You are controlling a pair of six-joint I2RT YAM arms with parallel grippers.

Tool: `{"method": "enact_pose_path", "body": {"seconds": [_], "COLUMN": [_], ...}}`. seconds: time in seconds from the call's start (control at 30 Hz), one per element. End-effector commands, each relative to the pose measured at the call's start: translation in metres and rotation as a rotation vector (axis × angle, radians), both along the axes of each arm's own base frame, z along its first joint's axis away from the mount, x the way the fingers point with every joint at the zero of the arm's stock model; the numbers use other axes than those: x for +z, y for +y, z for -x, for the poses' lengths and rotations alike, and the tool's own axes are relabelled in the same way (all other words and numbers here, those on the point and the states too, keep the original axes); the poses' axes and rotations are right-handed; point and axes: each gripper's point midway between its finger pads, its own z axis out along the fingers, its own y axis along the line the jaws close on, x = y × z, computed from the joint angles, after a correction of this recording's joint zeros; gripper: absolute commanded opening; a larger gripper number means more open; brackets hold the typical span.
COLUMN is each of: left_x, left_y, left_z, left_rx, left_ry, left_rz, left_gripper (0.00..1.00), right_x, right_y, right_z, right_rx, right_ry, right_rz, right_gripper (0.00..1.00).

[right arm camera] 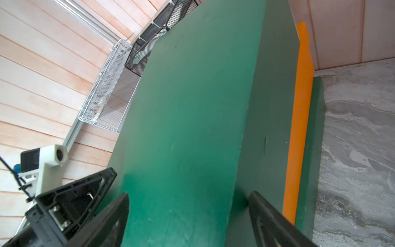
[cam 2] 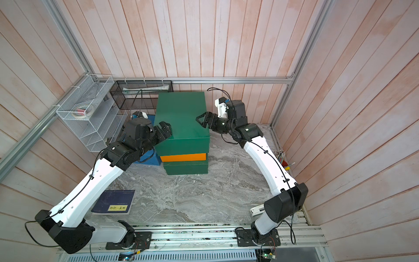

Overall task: Stack the shoeboxes
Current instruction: Place the shoebox at the shoebox, then move the shoeboxes to the center of the board.

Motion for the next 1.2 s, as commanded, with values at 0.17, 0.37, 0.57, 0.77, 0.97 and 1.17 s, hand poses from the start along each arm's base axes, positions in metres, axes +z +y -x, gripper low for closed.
{"method": "enact_pose_path", "body": {"seconds": [0.17, 0.37, 0.57, 0.77, 0.97, 1.17], "left_x": [0.027, 0.018, 0.018, -0.009, -0.079, -0.134], "left_y": [0.011, 0.029, 0.082, 0.112, 0.113, 0.108], "left_z": [0.005, 0.002, 0.008, 0.005, -0.017, -0.040], "left_rx": [-0.014, 0.036, 0.143, 0.186, 0.144, 0.141], "left_ry": [-0.081, -0.063, -0.081, -0.056, 0.095, 0.210], "left_rz": [0.030, 0.015, 0.026, 0.074, 0.167, 0.179], "left_gripper": [1.00, 1.00, 1.00, 0.93, 0.52, 0.40], "right_x": [0.031, 0.012, -0.028, -0.078, -0.120, -0.176], "right_y": [-0.026, -0.047, -0.092, -0.111, -0.127, -0.119], "right_z": [0.010, 0.002, -0.012, -0.021, -0.028, -0.034], "right_rx": [-0.002, -0.043, -0.154, -0.207, -0.274, -0.232], "right_ry": [-0.094, -0.062, -0.011, 0.065, 0.095, 0.205], "right_rz": [-0.049, -0.036, 0.027, 0.094, 0.164, 0.164], "right_gripper": [0.89, 0.87, 0.75, 0.51, 0.16, 0.06]}}
